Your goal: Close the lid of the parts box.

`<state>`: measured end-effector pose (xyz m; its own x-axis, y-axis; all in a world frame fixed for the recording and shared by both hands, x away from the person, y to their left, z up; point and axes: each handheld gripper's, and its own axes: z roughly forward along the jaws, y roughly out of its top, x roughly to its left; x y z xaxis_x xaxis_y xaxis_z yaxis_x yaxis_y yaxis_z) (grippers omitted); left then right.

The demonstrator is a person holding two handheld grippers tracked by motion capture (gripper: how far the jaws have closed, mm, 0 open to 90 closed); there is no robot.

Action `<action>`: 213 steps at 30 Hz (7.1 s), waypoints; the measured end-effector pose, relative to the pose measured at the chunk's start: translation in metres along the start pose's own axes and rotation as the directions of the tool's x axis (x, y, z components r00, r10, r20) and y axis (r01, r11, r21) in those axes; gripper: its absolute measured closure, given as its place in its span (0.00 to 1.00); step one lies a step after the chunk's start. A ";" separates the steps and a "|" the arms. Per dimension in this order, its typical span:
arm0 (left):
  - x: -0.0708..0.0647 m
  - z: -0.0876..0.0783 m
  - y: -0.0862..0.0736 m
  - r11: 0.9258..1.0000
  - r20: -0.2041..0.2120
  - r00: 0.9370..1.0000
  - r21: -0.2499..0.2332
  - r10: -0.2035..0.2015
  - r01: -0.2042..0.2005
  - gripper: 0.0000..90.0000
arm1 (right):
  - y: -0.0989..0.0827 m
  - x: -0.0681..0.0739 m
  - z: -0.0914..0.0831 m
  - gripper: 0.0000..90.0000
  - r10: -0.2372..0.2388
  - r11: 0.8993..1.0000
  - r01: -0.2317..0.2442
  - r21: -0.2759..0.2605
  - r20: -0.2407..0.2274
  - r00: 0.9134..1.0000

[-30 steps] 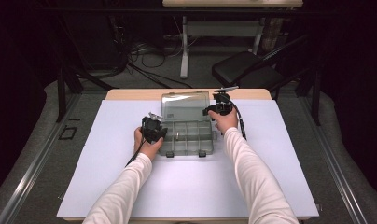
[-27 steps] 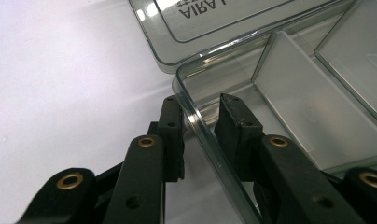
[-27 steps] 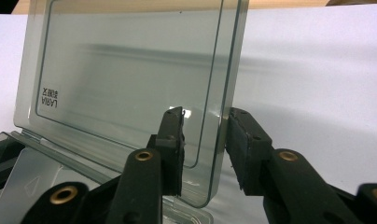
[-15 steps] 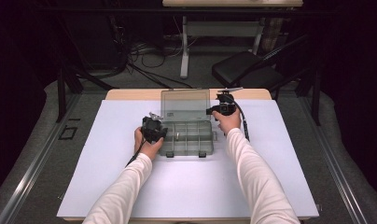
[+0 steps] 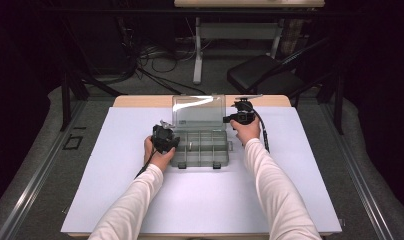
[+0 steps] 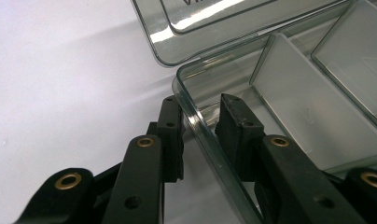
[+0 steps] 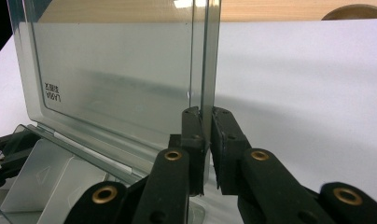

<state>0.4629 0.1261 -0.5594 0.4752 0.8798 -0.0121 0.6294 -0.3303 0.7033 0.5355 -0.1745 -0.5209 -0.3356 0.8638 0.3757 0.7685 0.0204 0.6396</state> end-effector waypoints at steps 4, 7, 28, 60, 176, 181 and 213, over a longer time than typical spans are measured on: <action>0.001 0.001 0.000 1.000 0.010 1.000 -0.005 0.004 -0.004 0.77 | -0.003 0.000 -0.001 0.94 0.009 1.000 -0.009 -0.013 -0.003 1.000; 0.002 0.000 0.000 1.000 0.018 1.000 0.002 -0.001 0.001 0.77 | -0.005 0.000 -0.001 0.94 -0.002 1.000 0.002 -0.028 0.003 1.000; 0.024 -0.026 0.028 0.996 0.083 0.996 -0.075 -0.036 0.043 0.51 | -0.017 0.003 -0.003 0.94 -0.028 0.993 0.030 -0.112 0.022 0.999; 0.052 -0.037 0.121 0.978 0.160 0.982 -0.168 -0.097 0.124 0.43 | -0.027 0.005 -0.004 0.94 -0.058 0.979 0.062 -0.195 0.028 0.998; 0.066 -0.025 0.100 0.966 0.181 0.978 -0.216 -0.104 0.143 0.93 | -0.020 0.030 -0.039 0.77 -0.206 0.944 0.214 -0.252 0.057 0.977; 0.064 -0.030 0.096 0.961 0.185 0.979 -0.244 -0.084 0.129 0.93 | -0.017 0.033 -0.046 0.90 -0.219 0.941 0.230 -0.248 0.075 0.973; 0.049 -0.055 0.067 0.930 0.173 0.985 -0.357 -0.025 0.087 0.94 | 0.036 0.079 -0.078 1.00 -0.234 0.932 0.255 -0.257 0.107 0.966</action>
<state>0.4950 0.1659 -0.4736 0.5580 0.8157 -0.1524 0.4070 -0.1089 0.9069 0.4939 -0.1453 -0.4159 -0.4459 0.8839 0.1413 0.4913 0.1097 0.8641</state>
